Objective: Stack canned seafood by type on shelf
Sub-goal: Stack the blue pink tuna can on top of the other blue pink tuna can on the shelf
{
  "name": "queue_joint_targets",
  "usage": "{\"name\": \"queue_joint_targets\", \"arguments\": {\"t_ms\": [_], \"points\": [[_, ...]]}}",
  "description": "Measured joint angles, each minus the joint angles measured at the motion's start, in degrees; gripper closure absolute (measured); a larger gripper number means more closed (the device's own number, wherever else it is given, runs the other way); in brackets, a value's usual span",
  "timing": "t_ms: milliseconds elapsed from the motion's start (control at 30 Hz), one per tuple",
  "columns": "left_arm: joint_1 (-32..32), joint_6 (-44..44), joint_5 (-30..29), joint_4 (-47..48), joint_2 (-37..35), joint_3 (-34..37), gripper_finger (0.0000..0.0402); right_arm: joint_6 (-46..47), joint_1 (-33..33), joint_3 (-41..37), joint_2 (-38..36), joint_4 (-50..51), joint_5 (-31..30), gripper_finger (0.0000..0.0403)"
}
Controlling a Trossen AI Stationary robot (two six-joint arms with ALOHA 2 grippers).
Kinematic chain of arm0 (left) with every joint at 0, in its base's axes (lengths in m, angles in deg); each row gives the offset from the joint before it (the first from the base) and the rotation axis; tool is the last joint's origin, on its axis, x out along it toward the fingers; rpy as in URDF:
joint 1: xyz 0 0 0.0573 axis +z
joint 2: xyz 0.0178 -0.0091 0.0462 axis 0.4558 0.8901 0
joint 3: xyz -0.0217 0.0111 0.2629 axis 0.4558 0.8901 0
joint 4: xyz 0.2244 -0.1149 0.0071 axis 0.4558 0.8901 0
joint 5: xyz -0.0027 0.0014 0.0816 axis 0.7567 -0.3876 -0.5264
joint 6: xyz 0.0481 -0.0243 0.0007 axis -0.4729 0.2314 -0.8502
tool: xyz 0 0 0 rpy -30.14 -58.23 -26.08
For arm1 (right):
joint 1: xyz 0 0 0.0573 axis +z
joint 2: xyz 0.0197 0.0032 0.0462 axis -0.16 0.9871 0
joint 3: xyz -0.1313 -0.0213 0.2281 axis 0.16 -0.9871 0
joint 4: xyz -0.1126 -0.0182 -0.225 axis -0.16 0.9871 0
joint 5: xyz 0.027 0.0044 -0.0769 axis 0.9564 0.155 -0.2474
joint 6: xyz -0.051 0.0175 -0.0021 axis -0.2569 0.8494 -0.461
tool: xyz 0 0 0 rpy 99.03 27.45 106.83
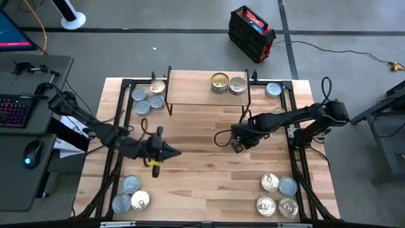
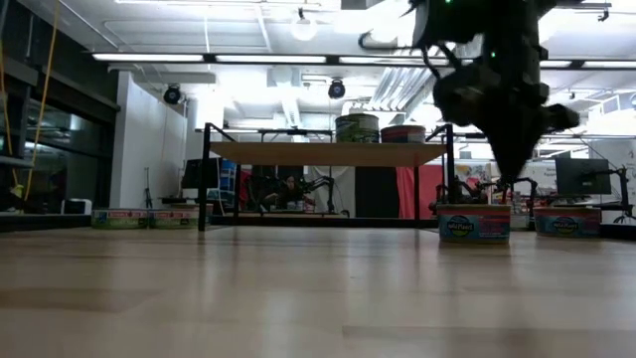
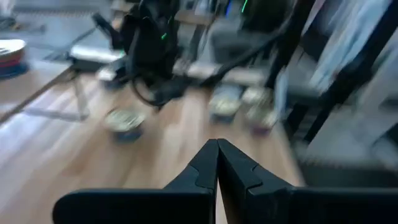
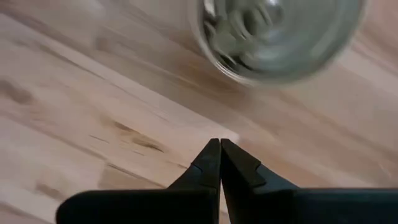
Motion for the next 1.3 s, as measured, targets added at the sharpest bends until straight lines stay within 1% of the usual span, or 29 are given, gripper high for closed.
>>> {"name": "queue_joint_targets", "arguments": {"t_ms": [100, 167, 200, 267, 333, 400, 467, 533, 600, 733, 867, 967, 1067, 1133, 1300], "points": [[-0.18, 3.75, -0.46, -19.90, -0.20, 10.41, 0.0402, -2.69, -0.02, -0.72, -3.12, -2.07, -2.56, 0.0403], [0.63, 7.59, -1.35, -30.61, 0.10, 16.91, 0.0402, -3.87, -0.02, -1.86, -5.38, -2.92, -4.52, 0.0403], [1.03, 9.59, -2.05, -34.61, 0.33, 19.50, 0.0401, -4.25, -0.02, -2.81, -6.49, -3.44, -5.31, 0.0403], [1.27, 11.62, -4.39, -39.42, 0.50, 23.36, 0.0402, -4.47, -0.41, -5.19, -8.82, -5.41, -6.64, 0.0403], [1.14, 11.95, -6.07, -39.53, 0.45, 24.54, 0.0402, -4.23, -0.92, -8.53, -11.06, -9.75, -8.39, 0.0403], [1.12, 10.80, -7.65, -37.02, 0.46, 24.61, 0.0402, -3.56, -1.49, -12.48, -12.77, -16.57, -12.00, 0.0403], [1.45, 9.30, -8.87, -35.21, 0.56, 24.51, 0.0402, -1.50, -2.04, -16.33, -13.40, -24.36, -16.82, 0.0403], [2.16, 9.00, -10.50, -34.01, 0.69, 24.01, 0.0402, -0.06, -2.57, -19.21, -13.35, -29.35, -19.23, 0.0403], [2.96, 8.85, -11.36, -32.64, 0.71, 23.35, 0.0402, 0.86, -2.81, -20.57, -12.97, -30.89, -20.63, 0.0403], [4.74, 8.00, -11.38, -28.88, 2.21, 21.31, 0.0401, 1.75, -2.01, -20.87, -12.85, -27.19, -22.87, 0.0403], [6.71, 7.63, -10.08, -27.39, 6.21, 19.25, 0.0402, 2.70, -1.98, -20.87, -12.48, -23.84, -23.41, 0.0403], [7.70, 6.94, -9.00, -27.34, 9.89, 18.12, 0.0402, 2.38, -1.98, -20.87, -11.24, -23.70, -22.85, 0.0403], [7.98, 7.31, -9.03, -27.27, 11.92, 17.85, 0.0402, 2.11, -1.76, -20.79, -8.94, -25.50, -23.08, 0.0403], [7.97, 8.22, -9.11, -27.30, 12.31, 17.98, 0.0402, 2.11, -1.24, -20.69, -7.14, -28.49, -23.27, 0.0403], [7.58, 7.40, -9.27, -26.76, 10.86, 18.99, 0.0402, 1.71, 1.91, -19.64, -1.85, -41.07, -22.23, 0.0403]]}}
